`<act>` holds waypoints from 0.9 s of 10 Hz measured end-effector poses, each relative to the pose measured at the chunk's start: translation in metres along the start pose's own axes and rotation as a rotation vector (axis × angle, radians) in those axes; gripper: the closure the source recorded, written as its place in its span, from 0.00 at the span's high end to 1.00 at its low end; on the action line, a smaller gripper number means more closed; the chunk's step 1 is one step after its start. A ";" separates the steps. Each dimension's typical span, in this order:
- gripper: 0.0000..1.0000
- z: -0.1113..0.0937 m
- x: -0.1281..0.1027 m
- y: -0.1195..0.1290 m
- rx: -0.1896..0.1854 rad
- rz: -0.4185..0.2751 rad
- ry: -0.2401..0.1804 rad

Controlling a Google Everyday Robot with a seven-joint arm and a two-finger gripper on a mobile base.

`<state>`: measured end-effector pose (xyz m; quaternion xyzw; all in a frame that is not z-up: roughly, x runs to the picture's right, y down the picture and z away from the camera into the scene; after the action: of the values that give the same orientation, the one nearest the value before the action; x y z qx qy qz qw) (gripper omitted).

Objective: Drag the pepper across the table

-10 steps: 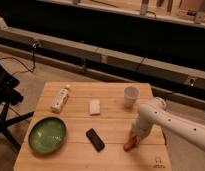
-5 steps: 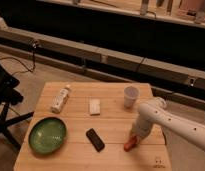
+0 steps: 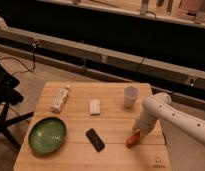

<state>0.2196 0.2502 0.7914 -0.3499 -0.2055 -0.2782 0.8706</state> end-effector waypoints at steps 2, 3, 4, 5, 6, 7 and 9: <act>0.00 -0.004 0.012 -0.001 -0.002 0.012 0.006; 0.00 -0.005 0.017 -0.002 -0.003 0.015 0.010; 0.00 -0.007 0.022 -0.002 -0.002 0.020 0.013; 0.00 -0.009 0.028 -0.003 0.001 0.026 0.015; 0.00 -0.010 0.033 -0.002 0.001 0.031 0.018; 0.00 -0.012 0.039 -0.002 0.004 0.039 0.023; 0.00 -0.019 0.053 0.003 0.006 0.063 0.034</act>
<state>0.2648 0.2201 0.8073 -0.3488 -0.1805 -0.2558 0.8834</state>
